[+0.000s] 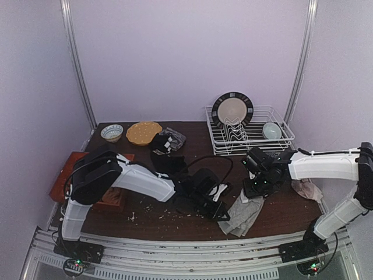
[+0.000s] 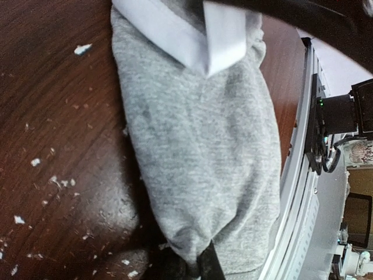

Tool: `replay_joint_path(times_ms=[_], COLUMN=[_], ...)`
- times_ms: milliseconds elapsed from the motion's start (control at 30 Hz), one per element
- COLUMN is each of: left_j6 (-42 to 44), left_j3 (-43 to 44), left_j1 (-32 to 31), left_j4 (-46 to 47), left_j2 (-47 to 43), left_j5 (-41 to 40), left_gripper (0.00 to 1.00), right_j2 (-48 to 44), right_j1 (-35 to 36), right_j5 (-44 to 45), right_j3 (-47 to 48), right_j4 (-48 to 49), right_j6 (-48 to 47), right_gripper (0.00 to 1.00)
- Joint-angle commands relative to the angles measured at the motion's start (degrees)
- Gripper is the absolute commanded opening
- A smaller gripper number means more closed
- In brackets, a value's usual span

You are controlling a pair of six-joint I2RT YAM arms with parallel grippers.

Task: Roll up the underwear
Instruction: Smooth out the underwear at the center of the board.

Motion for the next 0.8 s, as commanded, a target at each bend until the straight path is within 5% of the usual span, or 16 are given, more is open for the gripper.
replay_joint_path(times_ms=[0,100,367,533,767], left_j6=[1.81,2.15,2.86,4.21,6.70], left_j3=[-1.92,-3.69,-7.53,-6.88,-4.06], left_j1=[-0.21,-0.21,-0.47,-1.03,-3.19], left_j4=[-1.75,-1.87,-3.41,-7.88,-16.24], left_j2=[-1.01,-2.09,-5.06,-6.37,-8.30], left_j5=[-1.00,-2.18,-5.76,-9.69,-17.00], left_gripper=[0.00,0.00,0.00,0.00,0.00], right_j2=[2.21,2.69,4.08,4.76,-8.12], right_j1=[0.25,-1.00,-11.41,-12.01,-5.49], right_j5=[5.23,8.24,2.53,-1.49,-6.02], right_j3=[3.29,3.89,3.86,3.93,1.37], right_j4=[-3.24,-2.79,2.88,3.85,7.69], right_j6=[-1.35,-1.09,2.87,5.80,6.23], right_gripper=[0.14,0.00,0.01,0.38,0.48])
